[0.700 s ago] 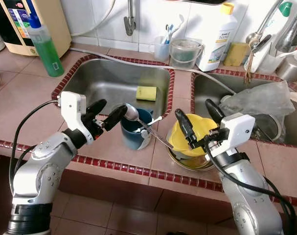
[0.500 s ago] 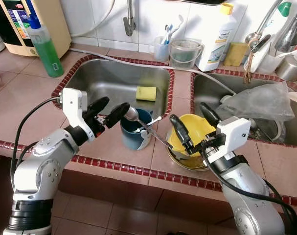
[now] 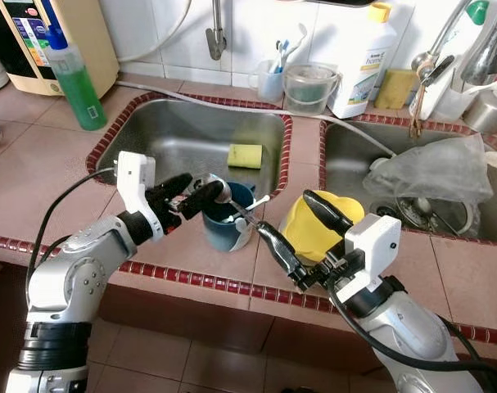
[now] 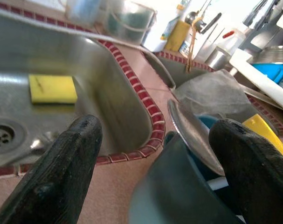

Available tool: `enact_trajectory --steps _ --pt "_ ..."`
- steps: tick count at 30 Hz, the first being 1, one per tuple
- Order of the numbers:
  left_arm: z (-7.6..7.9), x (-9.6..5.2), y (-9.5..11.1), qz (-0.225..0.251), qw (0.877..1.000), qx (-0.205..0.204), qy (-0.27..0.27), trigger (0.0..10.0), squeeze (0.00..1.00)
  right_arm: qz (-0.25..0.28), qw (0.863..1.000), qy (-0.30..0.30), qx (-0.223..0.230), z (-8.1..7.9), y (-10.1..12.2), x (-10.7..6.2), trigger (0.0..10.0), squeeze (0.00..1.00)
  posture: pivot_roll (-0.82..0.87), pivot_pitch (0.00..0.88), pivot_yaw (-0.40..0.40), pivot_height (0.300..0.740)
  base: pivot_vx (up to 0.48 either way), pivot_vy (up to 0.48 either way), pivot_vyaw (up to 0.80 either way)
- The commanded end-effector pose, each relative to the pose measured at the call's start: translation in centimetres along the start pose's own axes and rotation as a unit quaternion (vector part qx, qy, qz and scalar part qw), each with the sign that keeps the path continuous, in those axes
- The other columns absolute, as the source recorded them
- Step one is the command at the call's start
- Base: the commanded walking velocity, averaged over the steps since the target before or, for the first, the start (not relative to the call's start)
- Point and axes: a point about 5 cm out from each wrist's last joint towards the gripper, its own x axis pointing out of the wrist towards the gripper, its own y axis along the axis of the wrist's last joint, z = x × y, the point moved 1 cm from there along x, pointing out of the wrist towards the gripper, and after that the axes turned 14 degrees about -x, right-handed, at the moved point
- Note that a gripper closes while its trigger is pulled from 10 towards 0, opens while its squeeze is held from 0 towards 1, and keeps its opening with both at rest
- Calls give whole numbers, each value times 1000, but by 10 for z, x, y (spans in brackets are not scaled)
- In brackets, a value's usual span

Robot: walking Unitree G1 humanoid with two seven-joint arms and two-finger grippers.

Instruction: Kitchen organization

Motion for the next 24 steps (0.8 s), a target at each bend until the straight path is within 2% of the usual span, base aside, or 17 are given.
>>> enact_trajectory --steps 1,10,17,18,21,22,24 --pt "1 2 1 -8 1000 -6 -5 10000 0 4 1000 10 1 -3 4 -1 10000 0 -118 136 31 740 0 0 0" --pt "8 10 9 -1 999 -41 -22 10000 0 -4 1000 13 7 -7 4 -4 10000 0 -122 144 40 740 0 0 0" --pt "9 9 11 -5 998 -51 -32 9843 0 -8 1000 12 8 -9 5 -6 10000 0 -123 147 43 740 0 0 0" --pt "9 9 11 -5 998 -50 -32 8000 0 -7 1000 12 8 -9 5 -6 10000 0 -123 147 43 740 0 0 0" --pt "9 8 11 -5 998 -52 -32 7804 0 -7 1000 12 8 -9 6 -6 10000 0 -123 147 43 740 0 0 0" --pt "9 7 12 -5 998 -52 -33 3804 0 -7 1000 12 8 -9 6 -7 10000 0 -122 147 43 740 0 0 0" --pt "8 6 13 -6 998 -54 -33 2039 0 -6 1000 13 10 -10 7 -7 10000 0 -120 149 44 740 0 0 0"
